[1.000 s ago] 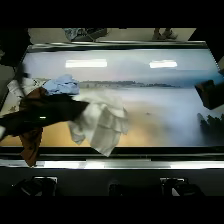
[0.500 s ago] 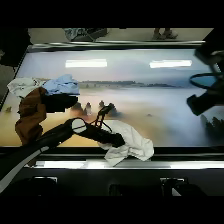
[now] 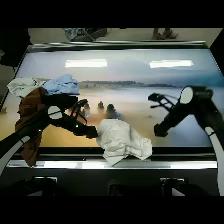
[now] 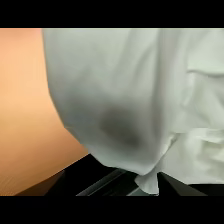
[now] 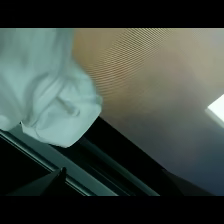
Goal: Fold the shirts.
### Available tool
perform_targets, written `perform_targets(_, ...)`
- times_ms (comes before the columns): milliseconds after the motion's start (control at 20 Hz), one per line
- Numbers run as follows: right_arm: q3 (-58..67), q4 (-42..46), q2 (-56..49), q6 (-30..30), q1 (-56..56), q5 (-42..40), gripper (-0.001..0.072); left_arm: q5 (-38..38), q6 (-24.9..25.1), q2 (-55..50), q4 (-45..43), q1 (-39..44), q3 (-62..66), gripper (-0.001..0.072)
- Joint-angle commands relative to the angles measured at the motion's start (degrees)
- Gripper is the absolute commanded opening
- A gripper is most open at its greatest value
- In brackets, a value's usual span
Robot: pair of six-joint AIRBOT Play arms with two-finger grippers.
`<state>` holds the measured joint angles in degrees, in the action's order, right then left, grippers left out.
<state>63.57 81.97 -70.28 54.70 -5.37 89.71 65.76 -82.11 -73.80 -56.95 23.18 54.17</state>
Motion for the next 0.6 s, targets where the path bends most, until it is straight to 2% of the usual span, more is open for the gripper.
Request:
perform_targets(0,-12.7,-2.1,-0.7,-1.0,0.0,-1.8,0.0693,-4.4,3.7,-2.5,5.6,0.6,-5.3,0.0669)
perform_targets(200,-18.0,-5.5,-0.7,-1.4,0.0,-3.4,0.0707,-8.4,4.2,-6.6,7.6,4.5,-5.6,0.0662)
perform_targets(250,-18.5,-6.4,-0.7,-1.6,0.0,-4.0,0.0707,-9.8,4.1,-7.0,7.7,4.9,-5.6,0.0594)
perform_targets(300,-18.9,-6.5,-0.7,-1.6,0.0,-4.7,0.0708,-11.0,4.1,-7.0,7.9,5.2,-5.6,0.0440)
perform_targets(400,-20.3,-6.6,-0.7,-1.3,0.0,-7.7,0.0708,-12.4,2.2,-7.0,8.0,5.2,-5.6,0.0215)
perform_targets(450,-21.5,-7.4,-0.7,-0.2,0.0,-9.9,0.0707,-12.5,2.3,-7.0,8.0,5.1,-5.6,0.0071)
perform_targets(500,-22.8,-9.1,-0.7,0.2,0.0,-12.0,0.0707,-12.5,2.8,-7.0,7.9,5.1,-5.6,0.0028)
perform_targets(550,-24.1,-11.4,-0.7,0.2,0.0,-14.1,0.0706,-12.5,2.9,-6.9,7.9,5.1,-5.5,0.0027)
